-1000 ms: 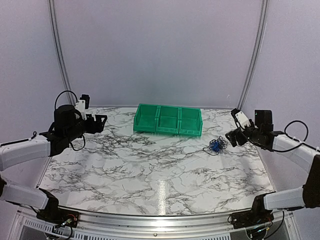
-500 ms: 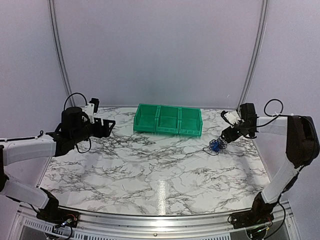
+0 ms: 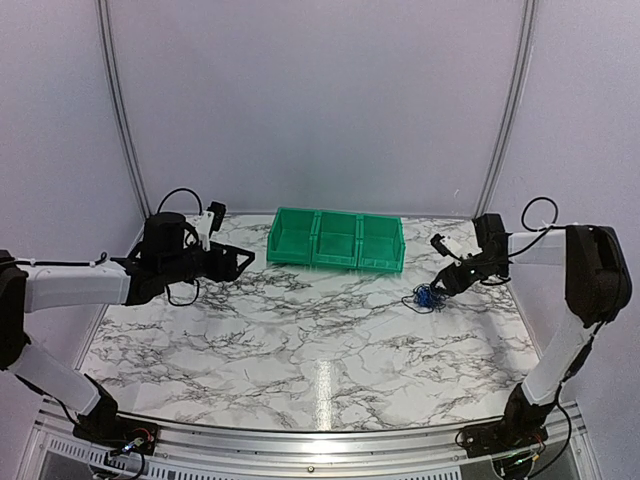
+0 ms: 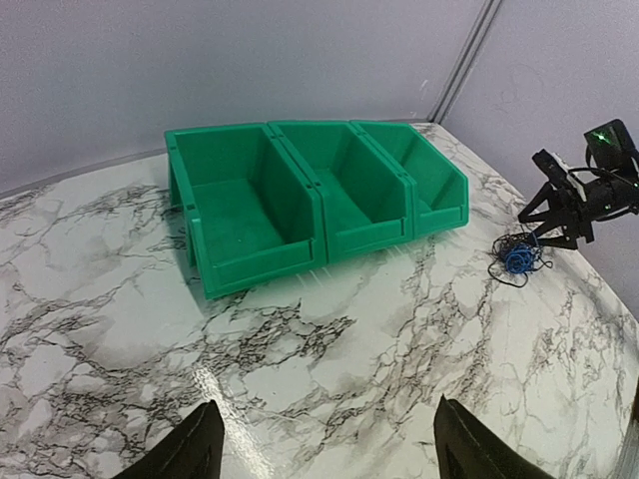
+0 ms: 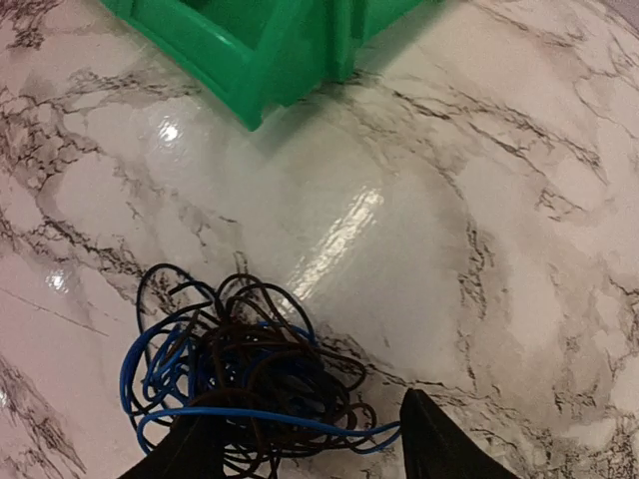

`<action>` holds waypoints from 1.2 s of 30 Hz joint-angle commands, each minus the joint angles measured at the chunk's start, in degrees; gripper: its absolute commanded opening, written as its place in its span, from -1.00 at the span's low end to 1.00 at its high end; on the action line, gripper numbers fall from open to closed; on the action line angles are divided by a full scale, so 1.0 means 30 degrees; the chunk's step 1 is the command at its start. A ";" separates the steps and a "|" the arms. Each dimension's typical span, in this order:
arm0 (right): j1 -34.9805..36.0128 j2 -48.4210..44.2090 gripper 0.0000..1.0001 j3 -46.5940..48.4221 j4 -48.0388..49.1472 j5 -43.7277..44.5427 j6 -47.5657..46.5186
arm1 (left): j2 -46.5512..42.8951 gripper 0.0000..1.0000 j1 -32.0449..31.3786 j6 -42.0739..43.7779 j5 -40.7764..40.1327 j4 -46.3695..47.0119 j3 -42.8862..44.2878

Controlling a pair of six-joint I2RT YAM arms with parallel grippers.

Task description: Untangle the cables

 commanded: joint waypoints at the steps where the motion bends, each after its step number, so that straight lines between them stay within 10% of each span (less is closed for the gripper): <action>1: 0.1191 0.0016 -0.02 -0.0080 -0.2397 -0.3182 -0.0225 | 0.0200 0.48 -0.0681 -0.0104 0.1059 0.0006 0.0660; 11: 0.5960 -0.0501 -0.02 0.0819 -0.3755 -0.7193 -0.0128 | 0.0636 0.21 -0.1953 0.0125 0.1643 -0.0737 0.1256; 18: 0.5887 -0.2219 0.25 0.0491 -0.3829 -0.3926 -0.1126 | 0.1014 -0.01 -0.3942 -0.0677 -0.2342 -0.1015 0.1503; 36: 0.4484 -0.5077 -0.31 -0.2318 -0.2081 -0.5694 -0.2521 | 0.9003 0.00 -0.9296 -0.3662 -0.1407 -0.0990 0.8087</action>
